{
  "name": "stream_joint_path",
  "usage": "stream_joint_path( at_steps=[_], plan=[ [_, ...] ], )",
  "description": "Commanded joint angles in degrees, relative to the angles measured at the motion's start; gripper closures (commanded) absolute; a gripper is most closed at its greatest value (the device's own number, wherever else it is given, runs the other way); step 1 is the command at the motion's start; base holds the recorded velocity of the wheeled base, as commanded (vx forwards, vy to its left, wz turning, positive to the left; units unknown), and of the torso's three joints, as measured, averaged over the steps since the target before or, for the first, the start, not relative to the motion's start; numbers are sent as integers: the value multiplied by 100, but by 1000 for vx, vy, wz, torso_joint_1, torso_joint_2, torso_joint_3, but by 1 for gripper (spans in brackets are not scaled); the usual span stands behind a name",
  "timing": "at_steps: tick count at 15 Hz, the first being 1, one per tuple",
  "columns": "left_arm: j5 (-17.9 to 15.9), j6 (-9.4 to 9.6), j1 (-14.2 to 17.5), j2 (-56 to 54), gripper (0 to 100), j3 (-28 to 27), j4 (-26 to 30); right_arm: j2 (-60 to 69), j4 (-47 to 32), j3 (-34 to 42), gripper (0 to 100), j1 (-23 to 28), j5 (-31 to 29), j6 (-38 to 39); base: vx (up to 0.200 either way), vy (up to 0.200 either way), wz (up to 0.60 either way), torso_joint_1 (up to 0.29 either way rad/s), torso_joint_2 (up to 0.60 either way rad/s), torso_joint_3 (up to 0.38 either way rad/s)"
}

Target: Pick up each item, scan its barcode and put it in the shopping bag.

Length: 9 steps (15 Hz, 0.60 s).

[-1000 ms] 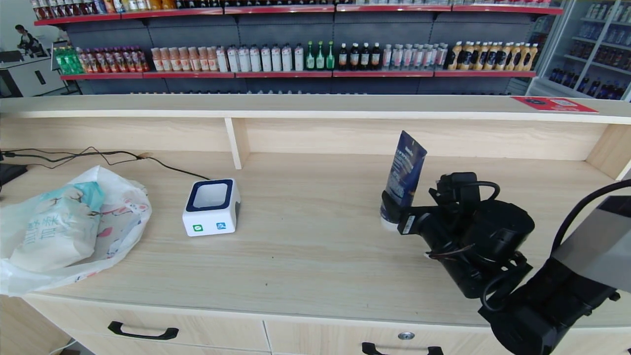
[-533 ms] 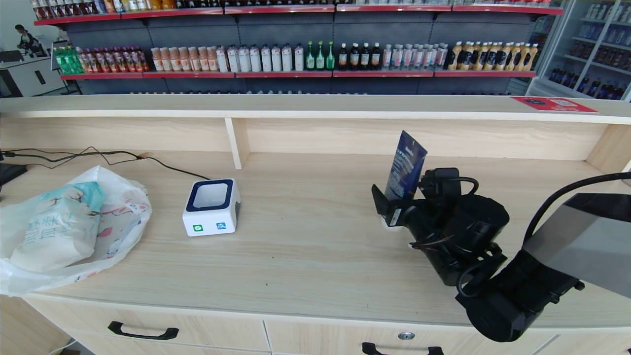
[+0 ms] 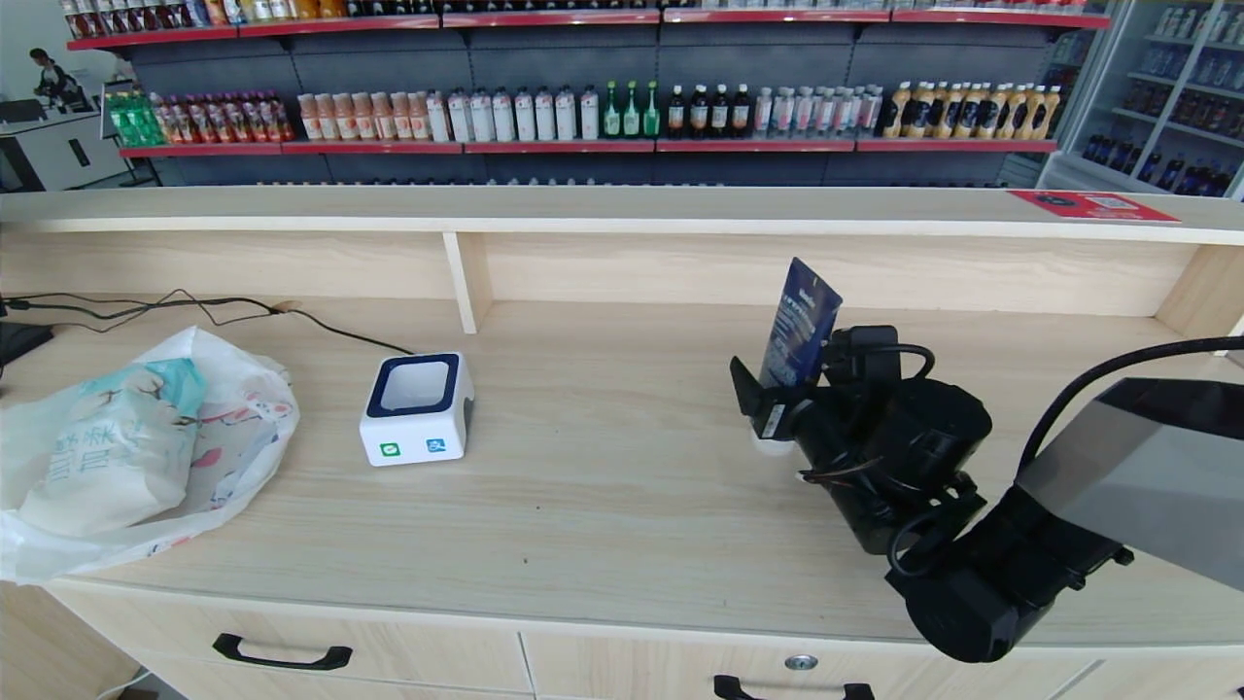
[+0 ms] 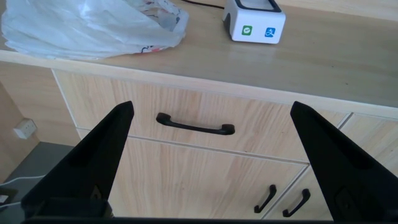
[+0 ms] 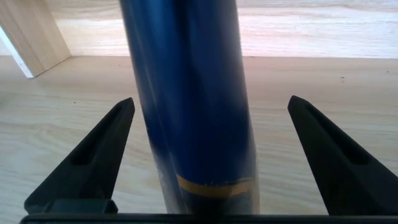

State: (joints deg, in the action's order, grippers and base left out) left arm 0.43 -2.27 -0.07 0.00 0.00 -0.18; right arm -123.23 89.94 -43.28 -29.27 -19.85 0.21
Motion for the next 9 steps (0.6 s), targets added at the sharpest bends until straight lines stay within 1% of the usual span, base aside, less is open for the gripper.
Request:
stream_joint_path(
  at_steps=[1,3,5,9],
  plan=[
    [1,-2,-1,0,0,0,1,54,6,21,100,0,-2,23,0,0,0,0,0,0],
    [1,-2,-1,0,0,0,1,72,6,12,100,0,-2,50,0,0,0,0,0,0],
    [1,-2,-1,0,0,0,1,72,6,-23,100,0,-2,252,0,0,0,0,0,0],
    [1,-2,-1,0,0,0,1,282,6,21,100,-9,-2,269,0,0,0,0,0,0]
  ],
)
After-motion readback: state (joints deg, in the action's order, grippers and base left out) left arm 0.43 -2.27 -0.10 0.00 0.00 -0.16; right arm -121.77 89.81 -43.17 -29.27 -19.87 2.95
